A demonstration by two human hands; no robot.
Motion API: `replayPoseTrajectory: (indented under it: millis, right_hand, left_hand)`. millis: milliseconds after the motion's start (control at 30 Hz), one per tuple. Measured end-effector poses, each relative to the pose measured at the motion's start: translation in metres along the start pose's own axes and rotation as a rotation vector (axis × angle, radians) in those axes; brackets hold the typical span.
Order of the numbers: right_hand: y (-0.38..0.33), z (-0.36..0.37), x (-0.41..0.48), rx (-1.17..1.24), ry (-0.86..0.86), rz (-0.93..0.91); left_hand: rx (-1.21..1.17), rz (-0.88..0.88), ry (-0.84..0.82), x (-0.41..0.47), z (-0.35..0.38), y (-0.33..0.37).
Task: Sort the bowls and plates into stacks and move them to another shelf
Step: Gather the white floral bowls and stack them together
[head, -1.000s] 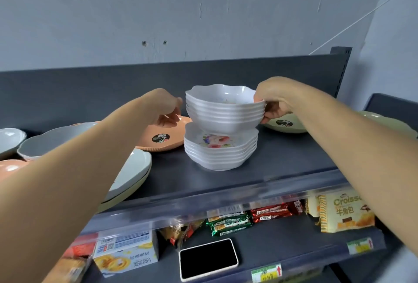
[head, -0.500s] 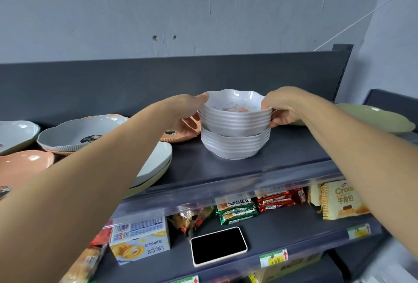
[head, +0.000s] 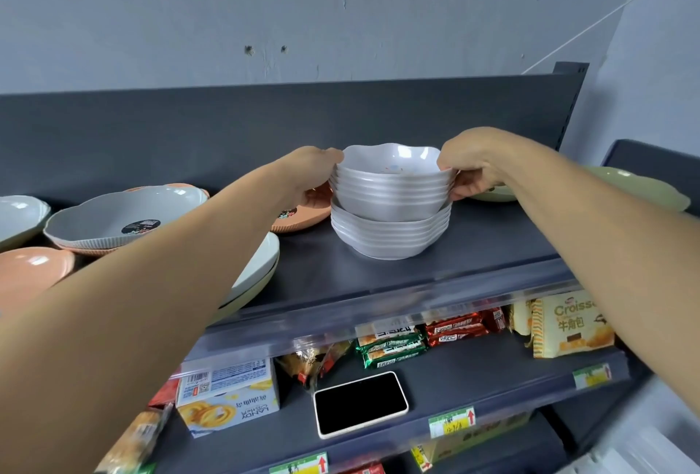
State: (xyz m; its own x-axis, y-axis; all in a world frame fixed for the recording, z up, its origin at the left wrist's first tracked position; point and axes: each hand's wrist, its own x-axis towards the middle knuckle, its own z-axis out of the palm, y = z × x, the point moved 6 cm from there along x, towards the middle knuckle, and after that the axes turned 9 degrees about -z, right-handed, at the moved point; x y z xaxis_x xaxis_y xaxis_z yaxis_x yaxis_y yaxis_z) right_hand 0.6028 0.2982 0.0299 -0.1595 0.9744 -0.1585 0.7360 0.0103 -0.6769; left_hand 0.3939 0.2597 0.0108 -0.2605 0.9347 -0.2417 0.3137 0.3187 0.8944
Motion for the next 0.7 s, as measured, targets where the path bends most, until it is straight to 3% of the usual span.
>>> replayPoseTrajectory:
  millis: [233,433,533,700]
  right_hand:
    - [-0.005,-0.007,-0.001,-0.015,-0.087,-0.014]
    - [-0.002,-0.014,0.007,-0.173,-0.022,-0.016]
    - [-0.006,-0.010,0.015,-0.085,0.016,-0.059]
    - [-0.003,-0.005,0.021,-0.005,0.039,-0.054]
  left_hand:
    - [-0.054,-0.001,0.082,0.003,0.000,0.007]
    - [0.014,-0.078,0.052,0.000,0.002,0.012]
    - [0.141,-0.168,0.048,-0.009,0.002,0.010]
    - [0.064,-0.161,0.084,-0.014,0.007,0.011]
